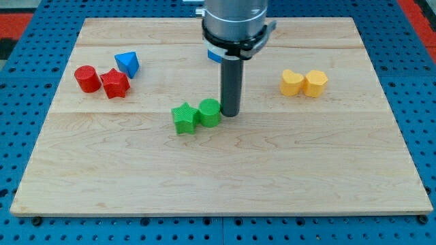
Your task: Move the green circle along with green star towards bottom left
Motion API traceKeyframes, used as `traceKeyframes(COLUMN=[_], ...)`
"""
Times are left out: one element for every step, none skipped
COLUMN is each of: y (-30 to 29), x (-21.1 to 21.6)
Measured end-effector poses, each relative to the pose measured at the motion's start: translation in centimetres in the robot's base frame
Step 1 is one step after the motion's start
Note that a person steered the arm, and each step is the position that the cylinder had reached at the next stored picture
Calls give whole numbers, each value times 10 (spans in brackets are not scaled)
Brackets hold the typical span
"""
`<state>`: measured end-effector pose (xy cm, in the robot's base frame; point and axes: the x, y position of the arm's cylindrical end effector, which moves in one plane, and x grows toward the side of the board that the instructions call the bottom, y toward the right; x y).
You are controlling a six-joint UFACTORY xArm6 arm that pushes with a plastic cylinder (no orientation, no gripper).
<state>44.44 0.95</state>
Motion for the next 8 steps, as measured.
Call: traceKeyframes(y=[-4,-38,-58,-72,-68,-65,-117,-130], x=[-2,4,22,32,30,8,6,6])
